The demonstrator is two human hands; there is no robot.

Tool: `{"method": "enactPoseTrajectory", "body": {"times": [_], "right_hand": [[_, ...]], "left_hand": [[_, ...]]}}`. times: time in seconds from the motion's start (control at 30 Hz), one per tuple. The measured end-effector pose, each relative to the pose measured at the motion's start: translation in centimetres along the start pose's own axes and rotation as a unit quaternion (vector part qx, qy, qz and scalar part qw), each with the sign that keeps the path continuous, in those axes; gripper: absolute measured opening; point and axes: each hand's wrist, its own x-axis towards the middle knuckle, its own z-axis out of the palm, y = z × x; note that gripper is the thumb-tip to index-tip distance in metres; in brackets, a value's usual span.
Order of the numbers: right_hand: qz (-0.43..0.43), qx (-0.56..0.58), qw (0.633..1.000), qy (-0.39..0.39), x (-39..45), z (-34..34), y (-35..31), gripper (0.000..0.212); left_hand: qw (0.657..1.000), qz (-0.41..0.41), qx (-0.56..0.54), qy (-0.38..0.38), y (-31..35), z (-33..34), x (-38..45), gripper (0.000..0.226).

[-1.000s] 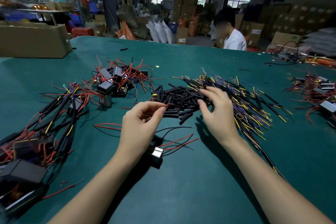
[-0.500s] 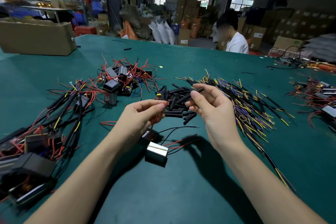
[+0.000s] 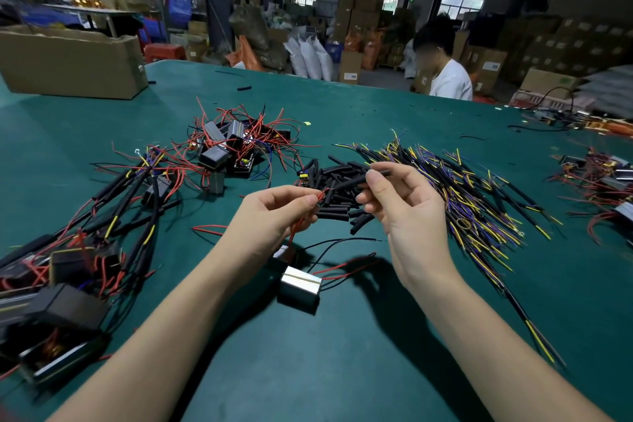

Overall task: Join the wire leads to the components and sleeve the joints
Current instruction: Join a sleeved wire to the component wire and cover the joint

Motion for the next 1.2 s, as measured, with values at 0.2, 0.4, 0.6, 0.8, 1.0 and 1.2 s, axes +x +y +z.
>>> {"method": "enactPoseTrajectory", "body": {"times": [0.2,0.4,0.6,0.8,1.0,1.2], "right_hand": [[0.005,-0.009,1.0,-0.018,-0.2,0.2,0.1,0.01],[0.001,-0.026,0.999,-0.019,0.0,0.0,-0.2,0.01],[-0.012,-0.076,0.996,-0.054,0.0,0.0,-0.4,0.01],[0.005,-0.132,0.986,-0.101,0.8,-1.1,-1.1,0.013],[-0.016,-0.167,0.977,-0.13,0.9,-1.4,-1.6,0.015],[0.01,-0.147,0.979,-0.143,0.7,-1.2,-1.3,0.013]], "left_hand": [[0.999,0.021,0.025,-0.016,-0.2,-0.2,0.0,0.013],[0.999,0.032,0.034,-0.012,-0.4,-0.2,0.2,0.007],[0.999,0.042,0.029,-0.014,-0.5,-0.2,0.2,0.013],[0.996,0.063,0.061,-0.03,-0.5,-0.2,0.0,0.011],[0.994,0.068,0.082,-0.029,-0.3,0.1,-0.2,0.011],[0.994,0.069,0.086,-0.026,0.0,0.2,-0.5,0.009]]}}
